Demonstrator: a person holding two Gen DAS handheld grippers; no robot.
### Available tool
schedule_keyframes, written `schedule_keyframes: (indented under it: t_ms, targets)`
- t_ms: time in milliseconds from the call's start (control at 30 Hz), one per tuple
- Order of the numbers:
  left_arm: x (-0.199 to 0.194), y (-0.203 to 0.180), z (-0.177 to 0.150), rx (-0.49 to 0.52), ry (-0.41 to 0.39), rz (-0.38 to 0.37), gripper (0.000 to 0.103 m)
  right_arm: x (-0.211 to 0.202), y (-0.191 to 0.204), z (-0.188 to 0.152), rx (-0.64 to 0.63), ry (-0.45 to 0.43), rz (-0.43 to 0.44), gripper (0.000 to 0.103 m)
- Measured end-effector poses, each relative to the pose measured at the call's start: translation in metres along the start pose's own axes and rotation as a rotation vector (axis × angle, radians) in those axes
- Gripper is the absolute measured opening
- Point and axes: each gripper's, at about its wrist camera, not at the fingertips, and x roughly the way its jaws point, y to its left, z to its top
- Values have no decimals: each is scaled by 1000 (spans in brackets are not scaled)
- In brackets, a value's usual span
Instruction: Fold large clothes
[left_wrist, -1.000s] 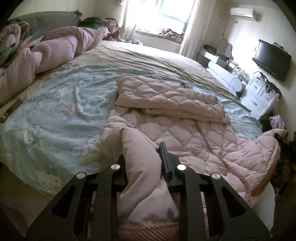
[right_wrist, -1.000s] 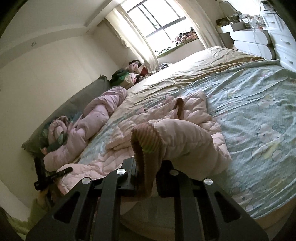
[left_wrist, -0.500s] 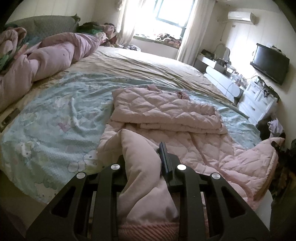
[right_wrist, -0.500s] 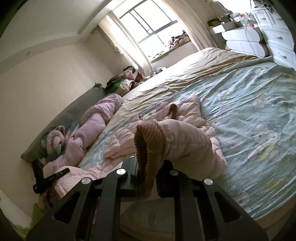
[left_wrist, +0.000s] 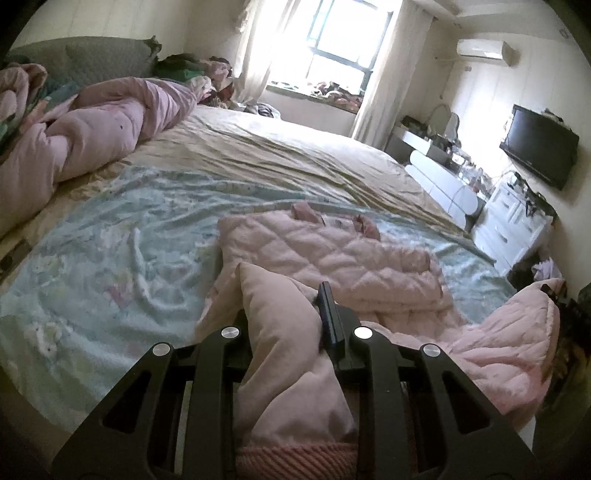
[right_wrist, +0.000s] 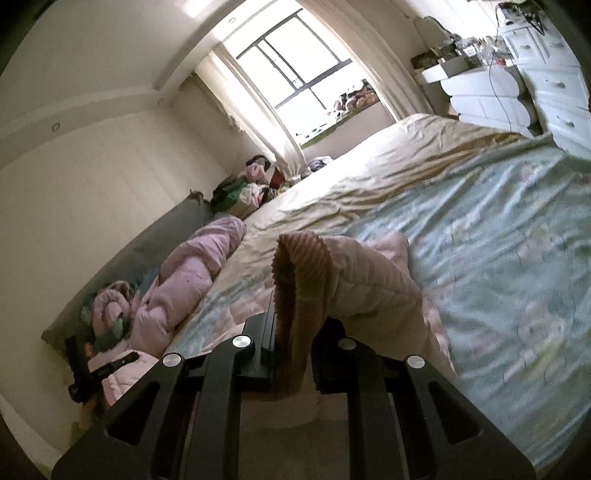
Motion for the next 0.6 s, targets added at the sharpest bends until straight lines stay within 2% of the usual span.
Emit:
schedule_keyframes:
  t_ms: [300,600]
  targets:
    - [25,2,49,-6,-14,21,17,47,0,59,-10,-44,-19,13]
    - [59,7,78,-15,19,37,17,94,-18,88,41,-27,-54,13]
